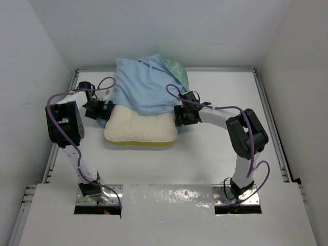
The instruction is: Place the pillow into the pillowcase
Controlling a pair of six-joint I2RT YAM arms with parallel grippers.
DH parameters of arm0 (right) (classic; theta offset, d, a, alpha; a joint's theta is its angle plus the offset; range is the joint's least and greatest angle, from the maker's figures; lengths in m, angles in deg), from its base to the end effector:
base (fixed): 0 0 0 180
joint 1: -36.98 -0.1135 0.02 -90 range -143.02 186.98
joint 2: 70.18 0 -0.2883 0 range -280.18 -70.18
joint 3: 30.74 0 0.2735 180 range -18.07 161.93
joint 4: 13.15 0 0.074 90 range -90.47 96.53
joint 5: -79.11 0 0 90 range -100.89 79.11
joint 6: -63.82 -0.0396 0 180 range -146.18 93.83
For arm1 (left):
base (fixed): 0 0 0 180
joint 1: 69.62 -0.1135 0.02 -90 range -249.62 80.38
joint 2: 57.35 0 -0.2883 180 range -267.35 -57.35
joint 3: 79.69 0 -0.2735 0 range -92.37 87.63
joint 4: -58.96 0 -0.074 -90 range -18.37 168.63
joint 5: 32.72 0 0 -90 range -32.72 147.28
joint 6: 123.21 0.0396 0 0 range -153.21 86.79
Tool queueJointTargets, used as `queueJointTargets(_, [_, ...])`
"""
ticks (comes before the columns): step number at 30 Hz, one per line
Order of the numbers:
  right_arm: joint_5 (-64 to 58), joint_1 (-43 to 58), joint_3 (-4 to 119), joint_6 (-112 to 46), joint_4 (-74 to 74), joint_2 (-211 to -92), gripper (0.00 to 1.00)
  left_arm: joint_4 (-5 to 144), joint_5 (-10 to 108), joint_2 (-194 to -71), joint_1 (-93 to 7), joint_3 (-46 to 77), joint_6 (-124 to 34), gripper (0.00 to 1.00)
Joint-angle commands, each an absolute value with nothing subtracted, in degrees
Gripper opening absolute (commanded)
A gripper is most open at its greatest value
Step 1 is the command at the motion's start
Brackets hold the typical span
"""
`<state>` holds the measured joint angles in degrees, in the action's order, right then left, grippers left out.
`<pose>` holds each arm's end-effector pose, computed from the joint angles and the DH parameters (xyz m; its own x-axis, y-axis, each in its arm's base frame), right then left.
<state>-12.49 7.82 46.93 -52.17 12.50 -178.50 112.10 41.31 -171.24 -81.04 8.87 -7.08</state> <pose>0.3576 0.1983 0.1533 -0.8606 0.0215 -0.5089 -0.1073 0.9691 0.2223 0.4113 0.0720 0.1641 -0.9066 0.2488 -0.3408 0.3075 0.9427 -0.1296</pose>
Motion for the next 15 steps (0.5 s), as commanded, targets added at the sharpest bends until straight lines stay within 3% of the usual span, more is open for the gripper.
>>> queueJointTargets(1, [-20.5, 9.3, 48.6, -53.5, 12.5, -176.3, 0.65, 111.3, 41.0, -172.8, -82.2, 9.1, -5.4, 0.85])
queueJointTargets(2, [-20.5, 9.4, 49.8, -52.9, 13.7, -178.8, 0.72, 111.1, 41.2, -172.4, -82.4, 9.3, -5.1, 0.85])
queueJointTargets(5, [-17.1, 9.4, 53.2, -52.5, 15.3, -184.0, 0.78, 110.1, 41.3, -171.5, -83.4, 10.0, -5.1, 0.85])
queueJointTargets(10, [-8.8, 9.3, 53.3, -53.4, 9.4, -188.3, 0.74, 109.3, 39.2, -172.8, -84.6, 9.8, -4.3, 0.79])
queueJointTargets(12, [-5.5, 9.3, 51.6, -53.8, 8.8, -188.7, 0.66, 109.4, 36.3, -173.7, -84.6, 9.7, -3.6, 0.64])
queueJointTargets(13, [-3.9, 9.3, 50.5, -53.8, 8.2, -188.3, 0.59, 109.5, 34.8, -174.0, -84.6, 9.7, -3.2, 0.51])
queueJointTargets(14, [-3.2, 9.3, 49.2, -53.8, 7.4, -187.4, 0.41, 109.5, 32.3, -174.1, -84.6, 9.8, -2.6, 0.45])
queueJointTargets(15, [-3.0, 9.3, 47.0, -53.9, 7.4, -186.7, 0.32, 109.7, 31.3, -174.2, -84.6, 9.8, -2.3, 0.36])
